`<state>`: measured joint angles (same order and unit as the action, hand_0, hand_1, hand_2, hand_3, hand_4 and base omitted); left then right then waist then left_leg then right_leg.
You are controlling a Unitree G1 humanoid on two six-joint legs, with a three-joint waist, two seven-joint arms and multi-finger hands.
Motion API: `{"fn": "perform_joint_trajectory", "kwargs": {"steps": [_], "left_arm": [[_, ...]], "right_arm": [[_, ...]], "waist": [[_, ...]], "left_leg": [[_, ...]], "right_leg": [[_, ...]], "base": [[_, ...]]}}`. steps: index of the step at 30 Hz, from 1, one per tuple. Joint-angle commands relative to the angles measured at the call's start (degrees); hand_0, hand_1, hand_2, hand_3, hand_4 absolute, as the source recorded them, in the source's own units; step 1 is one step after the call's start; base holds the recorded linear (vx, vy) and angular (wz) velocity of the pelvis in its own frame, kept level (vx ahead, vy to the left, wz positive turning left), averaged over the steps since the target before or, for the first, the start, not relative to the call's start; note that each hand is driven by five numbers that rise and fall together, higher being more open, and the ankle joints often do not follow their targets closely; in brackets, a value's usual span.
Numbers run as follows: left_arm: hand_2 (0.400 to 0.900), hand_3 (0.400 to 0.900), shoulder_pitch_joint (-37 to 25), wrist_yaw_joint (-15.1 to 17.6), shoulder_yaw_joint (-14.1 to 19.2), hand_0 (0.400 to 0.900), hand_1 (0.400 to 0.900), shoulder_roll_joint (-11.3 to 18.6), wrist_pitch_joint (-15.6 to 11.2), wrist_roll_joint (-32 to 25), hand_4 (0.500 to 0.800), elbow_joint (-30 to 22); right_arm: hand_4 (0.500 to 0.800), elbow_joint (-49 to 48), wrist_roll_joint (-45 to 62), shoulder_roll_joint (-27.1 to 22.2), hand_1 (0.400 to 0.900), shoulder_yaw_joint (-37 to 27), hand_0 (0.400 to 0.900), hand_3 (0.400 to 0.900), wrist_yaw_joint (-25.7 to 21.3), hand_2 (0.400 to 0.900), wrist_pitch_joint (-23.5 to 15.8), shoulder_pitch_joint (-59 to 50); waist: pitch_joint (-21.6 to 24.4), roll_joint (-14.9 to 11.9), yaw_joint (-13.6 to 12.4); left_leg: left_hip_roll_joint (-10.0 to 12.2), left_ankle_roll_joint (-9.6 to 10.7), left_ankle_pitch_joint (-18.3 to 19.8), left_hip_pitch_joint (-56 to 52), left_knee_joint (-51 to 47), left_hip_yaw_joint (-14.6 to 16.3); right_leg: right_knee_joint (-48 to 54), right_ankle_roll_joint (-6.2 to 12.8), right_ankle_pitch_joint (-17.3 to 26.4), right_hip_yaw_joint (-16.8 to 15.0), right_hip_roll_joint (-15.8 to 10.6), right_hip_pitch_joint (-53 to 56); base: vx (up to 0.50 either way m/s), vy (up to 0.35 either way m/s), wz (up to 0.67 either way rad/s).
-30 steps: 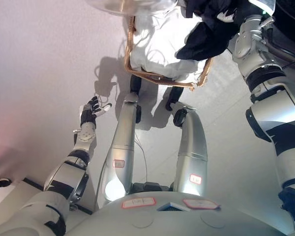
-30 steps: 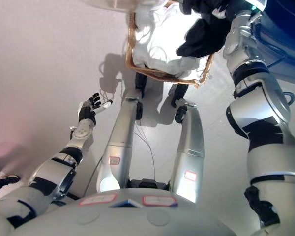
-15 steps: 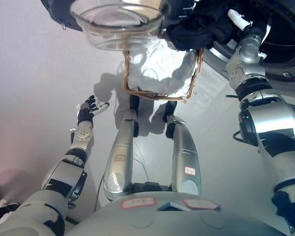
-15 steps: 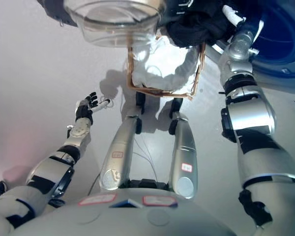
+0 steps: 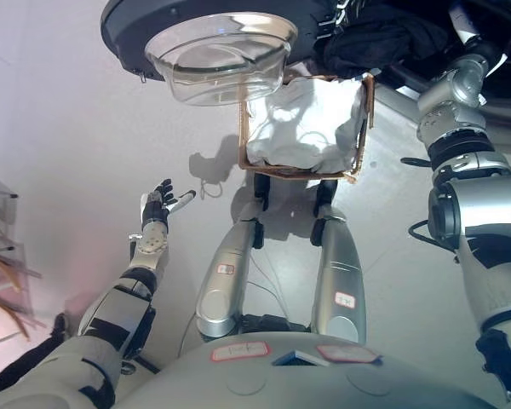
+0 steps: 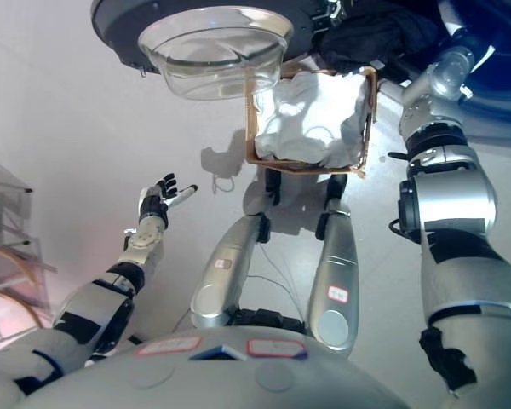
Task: Put the clothes in the basket into the washing machine.
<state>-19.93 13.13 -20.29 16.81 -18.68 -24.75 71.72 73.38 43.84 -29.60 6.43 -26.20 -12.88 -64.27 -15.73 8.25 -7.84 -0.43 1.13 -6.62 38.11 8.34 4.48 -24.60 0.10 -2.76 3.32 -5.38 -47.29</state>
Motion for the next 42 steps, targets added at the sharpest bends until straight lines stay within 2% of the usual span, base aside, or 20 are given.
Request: {"fn": "perform_joint_trajectory", "kwargs": {"steps": [1,6,11,17,19,20,21,23,26,32,36,37,40,42], "left_arm": [[0.900,0.900,1.06,0.75,1.08,0.900,0.900,0.82,-1.09,-0.81,0.800,3.86],[0.900,0.900,2.37,-0.19,1.68,0.900,0.900,0.87,-1.50,-2.05,0.800,2.65],[0.900,0.900,3.60,-1.09,1.69,0.900,0.900,1.53,-1.94,-2.81,0.800,1.49],[0.900,0.900,3.76,-0.87,1.77,0.900,0.900,1.23,-2.11,-2.39,0.800,0.50],[0.900,0.900,3.16,-0.46,2.09,0.900,0.900,1.41,-1.86,-1.53,0.800,0.59],[0.900,0.900,2.09,-0.33,2.26,0.900,0.900,1.57,-1.84,-1.38,0.800,0.78],[0.900,0.900,1.07,0.02,2.60,0.900,0.900,1.80,-1.86,-1.49,0.800,0.70],[0.900,0.900,-0.39,0.09,2.75,0.900,0.900,2.00,-1.53,-0.80,0.800,1.41],[0.900,0.900,-2.06,0.54,2.98,0.900,0.900,1.87,-1.46,-1.22,0.800,2.56],[0.900,0.900,-2.64,0.91,3.40,0.900,0.900,1.58,-1.29,-1.68,0.800,3.94],[0.900,0.900,-2.64,0.67,3.57,0.900,0.900,1.61,-1.27,-2.10,0.800,4.48],[0.900,0.900,-2.53,0.55,3.65,0.900,0.900,1.63,-1.34,-2.46,0.800,4.52],[0.900,0.900,-1.70,-0.29,3.68,0.900,0.900,1.86,-1.21,-2.68,0.800,4.46],[0.900,0.900,-1.40,-0.73,3.38,0.900,0.900,1.82,-0.92,-2.76,0.800,4.61]], "right_arm": [[0.500,-2.80,-0.26,-8.22,0.400,1.51,0.400,0.400,-1.12,0.400,-7.45,-9.70],[0.500,-1.65,-1.03,-12.88,0.400,4.11,0.400,0.400,-0.47,0.400,-6.42,-13.17],[0.500,1.28,-5.25,-16.73,0.400,10.31,0.400,0.400,0.41,0.400,-4.32,-18.70],[0.500,3.43,-18.79,-17.40,0.400,21.03,0.400,0.400,1.41,0.400,-0.57,-22.36],[0.500,4.97,-29.72,-17.55,0.400,27.71,0.400,0.400,0.80,0.400,1.66,-24.14],[0.640,5.33,-31.88,-17.24,0.633,29.72,0.633,0.633,1.23,0.633,2.28,-25.42],[0.800,5.40,-38.20,-16.59,0.900,33.25,0.900,0.900,-0.73,0.900,3.70,-26.29],[0.800,5.94,-44.92,-16.26,0.900,38.68,0.900,0.900,2.79,0.900,4.69,-27.41],[0.800,7.53,-50.09,-13.64,0.900,41.84,0.900,0.900,0.28,0.900,6.60,-29.67],[0.800,8.35,-51.00,-11.49,0.900,41.07,0.900,0.900,0.86,0.900,7.02,-28.61],[0.800,6.82,-46.89,-10.20,0.900,38.70,0.900,0.900,2.31,0.900,5.95,-26.96],[0.800,5.48,-43.58,-9.81,0.900,36.95,0.900,0.900,2.78,0.900,5.04,-25.83],[0.800,-2.03,-30.57,-9.24,0.900,31.84,0.900,0.900,8.29,0.900,1.68,-20.40],[0.800,-3.93,-23.46,-8.63,0.900,28.30,0.900,0.900,9.43,0.900,0.27,-17.57]], "waist": [[2.16,2.48,1.82],[2.04,4.74,1.14],[1.23,5.81,0.15],[1.15,5.37,0.36],[1.39,4.74,0.60],[1.47,4.37,0.81],[1.59,3.97,0.92],[1.84,3.29,1.37],[2.20,2.36,1.84],[2.30,1.39,2.10],[2.20,0.94,2.08],[2.19,0.84,2.11],[2.22,0.45,2.05],[2.36,0.26,2.07]], "left_leg": [[-0.83,3.39,-1.91,0.90,-2.49,-3.13],[-0.73,4.27,-3.33,0.76,-4.30,-2.88],[-0.20,5.16,-5.21,0.46,-7.16,-3.50],[-0.05,4.98,-5.14,-0.13,-7.40,-3.48],[-0.03,4.89,-5.11,0.20,-7.14,-3.40],[0.03,4.89,-5.09,0.24,-7.10,-3.48],[0.07,4.88,-5.08,0.35,-6.98,-3.48],[0.18,4.93,-5.13,0.57,-7.01,-3.74],[0.19,4.93,-5.11,0.67,-6.91,-3.87],[0.22,4.85,-5.06,0.92,-6.88,-4.17],[0.09,4.68,-4.91,0.80,-6.82,-4.22],[0.06,4.61,-4.84,0.75,-6.82,-4.14],[-0.02,4.31,-4.40,0.40,-6.66,-4.08],[-0.14,4.03,-3.96,0.10,-6.41,-3.98]], "right_leg": [[5.72,2.67,-0.21,1.10,1.37,4.71],[4.88,2.82,-0.86,0.98,1.04,3.71],[3.50,2.89,-1.21,1.19,0.76,2.19],[3.27,2.71,-0.88,1.35,1.35,2.01],[3.55,2.49,-0.63,1.42,1.54,1.93],[3.58,2.42,-0.57,1.48,1.64,1.85],[3.68,2.35,-0.32,1.42,1.78,1.71],[4.06,2.21,-0.14,1.60,2.01,1.73],[4.36,2.04,0.09,1.61,2.38,1.66],[4.74,1.99,0.25,1.88,2.37,1.73],[4.85,1.93,0.46,1.85,2.30,1.85],[4.93,1.96,0.52,1.77,2.32,1.86],[4.99,2.05,0.59,1.55,2.35,2.09],[5.05,2.07,0.50,1.53,2.16,2.49]], "base": [[0.00,0.000,0.00],[0.00,-0.008,0.04],[0.00,-0.029,0.08],[0.01,-0.029,0.00],[0.00,-0.010,-0.02],[0.00,0.000,0.00],[0.00,0.000,0.00],[0.00,0.000,0.00],[0.00,0.000,0.00],[0.00,0.000,0.00],[0.00,0.012,-0.03],[0.01,0.022,-0.07],[0.01,0.020,-0.08],[0.01,0.021,-0.04]]}}
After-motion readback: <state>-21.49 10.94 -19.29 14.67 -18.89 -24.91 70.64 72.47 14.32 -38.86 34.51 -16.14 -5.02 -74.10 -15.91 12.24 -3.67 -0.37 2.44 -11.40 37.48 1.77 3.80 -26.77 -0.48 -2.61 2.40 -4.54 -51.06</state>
